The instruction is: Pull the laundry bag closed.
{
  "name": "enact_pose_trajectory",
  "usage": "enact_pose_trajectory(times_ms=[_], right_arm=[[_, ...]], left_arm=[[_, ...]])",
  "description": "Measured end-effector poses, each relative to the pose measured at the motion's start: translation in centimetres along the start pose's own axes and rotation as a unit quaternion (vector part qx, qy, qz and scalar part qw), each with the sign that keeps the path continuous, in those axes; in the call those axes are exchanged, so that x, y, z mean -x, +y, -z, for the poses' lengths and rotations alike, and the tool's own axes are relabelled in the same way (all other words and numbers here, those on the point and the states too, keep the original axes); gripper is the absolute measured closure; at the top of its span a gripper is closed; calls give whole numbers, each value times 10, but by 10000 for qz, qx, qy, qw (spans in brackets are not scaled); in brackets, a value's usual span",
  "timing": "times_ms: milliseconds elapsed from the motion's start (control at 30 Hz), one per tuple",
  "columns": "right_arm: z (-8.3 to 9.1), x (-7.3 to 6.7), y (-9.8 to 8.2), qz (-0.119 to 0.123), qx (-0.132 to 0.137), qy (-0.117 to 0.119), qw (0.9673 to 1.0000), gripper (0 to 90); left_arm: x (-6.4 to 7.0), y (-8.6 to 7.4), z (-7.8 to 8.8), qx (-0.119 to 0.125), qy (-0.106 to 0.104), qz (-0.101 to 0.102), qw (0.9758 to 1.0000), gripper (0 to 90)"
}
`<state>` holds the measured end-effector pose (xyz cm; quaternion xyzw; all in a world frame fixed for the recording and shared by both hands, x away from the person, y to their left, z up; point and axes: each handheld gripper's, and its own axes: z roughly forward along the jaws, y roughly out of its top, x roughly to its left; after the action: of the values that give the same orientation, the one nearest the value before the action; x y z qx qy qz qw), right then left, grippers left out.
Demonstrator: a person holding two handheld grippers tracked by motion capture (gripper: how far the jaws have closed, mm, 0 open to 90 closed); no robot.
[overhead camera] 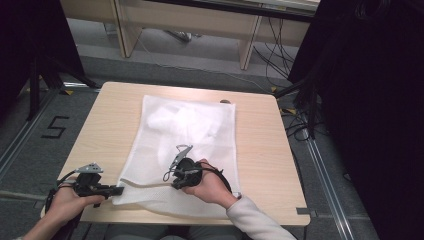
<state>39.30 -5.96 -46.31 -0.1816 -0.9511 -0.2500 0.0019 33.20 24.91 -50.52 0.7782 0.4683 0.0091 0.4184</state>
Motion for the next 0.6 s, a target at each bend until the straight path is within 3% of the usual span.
enact_pose_trajectory(times_ms=[500,533,600], right_arm=[[5,3,-5,-49,-40,-25,10000,823],[6,2,-6,-143,-49,-54,9999,823],[6,4,-7,-64,-33,-54,10000,823]], left_arm=[[0,0,0,-5,-10,12,10000,859],[0,0,0,-8,-7,14,10000,859],[0,0,0,-11,-5,4,10000,860]])
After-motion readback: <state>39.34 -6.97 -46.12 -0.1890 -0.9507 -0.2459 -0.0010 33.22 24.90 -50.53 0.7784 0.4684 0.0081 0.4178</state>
